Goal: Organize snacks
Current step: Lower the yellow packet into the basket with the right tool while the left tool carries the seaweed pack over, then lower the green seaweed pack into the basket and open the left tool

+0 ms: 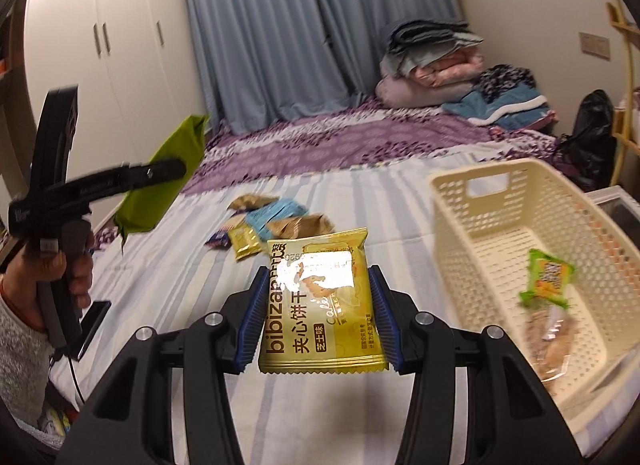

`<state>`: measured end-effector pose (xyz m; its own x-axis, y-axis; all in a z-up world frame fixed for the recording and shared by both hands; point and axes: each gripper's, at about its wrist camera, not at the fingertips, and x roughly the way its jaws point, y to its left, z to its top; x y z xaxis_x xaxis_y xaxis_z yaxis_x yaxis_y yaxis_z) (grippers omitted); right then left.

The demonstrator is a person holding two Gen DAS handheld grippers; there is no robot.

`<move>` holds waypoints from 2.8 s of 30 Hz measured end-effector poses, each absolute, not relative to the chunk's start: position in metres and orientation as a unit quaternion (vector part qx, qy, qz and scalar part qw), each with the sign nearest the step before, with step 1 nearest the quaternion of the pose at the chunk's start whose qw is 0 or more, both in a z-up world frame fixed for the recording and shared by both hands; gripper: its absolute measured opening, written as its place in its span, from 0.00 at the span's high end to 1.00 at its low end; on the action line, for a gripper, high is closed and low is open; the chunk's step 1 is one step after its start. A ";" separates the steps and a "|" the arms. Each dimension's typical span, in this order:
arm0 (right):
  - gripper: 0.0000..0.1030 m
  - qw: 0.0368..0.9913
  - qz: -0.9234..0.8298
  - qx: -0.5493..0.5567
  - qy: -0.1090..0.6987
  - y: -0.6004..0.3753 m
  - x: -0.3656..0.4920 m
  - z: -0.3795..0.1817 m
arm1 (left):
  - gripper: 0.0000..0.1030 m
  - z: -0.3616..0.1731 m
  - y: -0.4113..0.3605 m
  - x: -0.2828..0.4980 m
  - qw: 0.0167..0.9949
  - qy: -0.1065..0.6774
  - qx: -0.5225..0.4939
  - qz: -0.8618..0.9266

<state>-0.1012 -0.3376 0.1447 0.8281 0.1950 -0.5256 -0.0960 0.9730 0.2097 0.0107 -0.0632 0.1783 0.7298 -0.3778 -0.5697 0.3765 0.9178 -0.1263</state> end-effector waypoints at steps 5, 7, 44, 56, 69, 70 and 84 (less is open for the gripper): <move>0.52 0.962 0.011 0.111 0.251 -0.386 -0.118 0.163 | 0.22 0.186 -0.086 0.003 0.927 0.298 0.006 -0.227; 0.52 0.962 -0.016 0.123 0.244 -0.405 -0.124 0.164 | 0.22 0.187 -0.095 0.000 0.925 0.297 0.008 -0.236; 0.06 0.932 -0.198 0.185 0.240 -0.530 -0.133 0.123 | 0.22 0.184 -0.216 -0.002 0.890 0.306 0.055 -0.333; 0.05 0.930 -0.213 0.182 0.237 -0.530 -0.141 0.125 | 0.22 0.176 -0.280 0.008 0.871 0.311 0.063 -0.376; 0.05 0.929 -0.211 0.192 0.237 -0.534 -0.144 0.124 | 0.22 0.161 -0.344 0.016 0.864 0.304 0.098 -0.390; 0.05 0.928 -0.212 0.192 0.237 -0.534 -0.144 0.123 | 0.22 0.159 -0.346 0.016 0.863 0.305 0.100 -0.390; 0.05 0.927 -0.215 0.191 0.241 -0.534 -0.142 0.124 | 0.18 0.155 -0.367 0.021 0.860 0.298 0.112 -0.398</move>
<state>-0.1416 -0.5344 0.1242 0.7915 -0.3066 -0.5287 0.4908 0.8343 0.2510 0.0211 -0.3666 0.1548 0.5058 -0.6174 -0.6025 0.7509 0.6589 -0.0447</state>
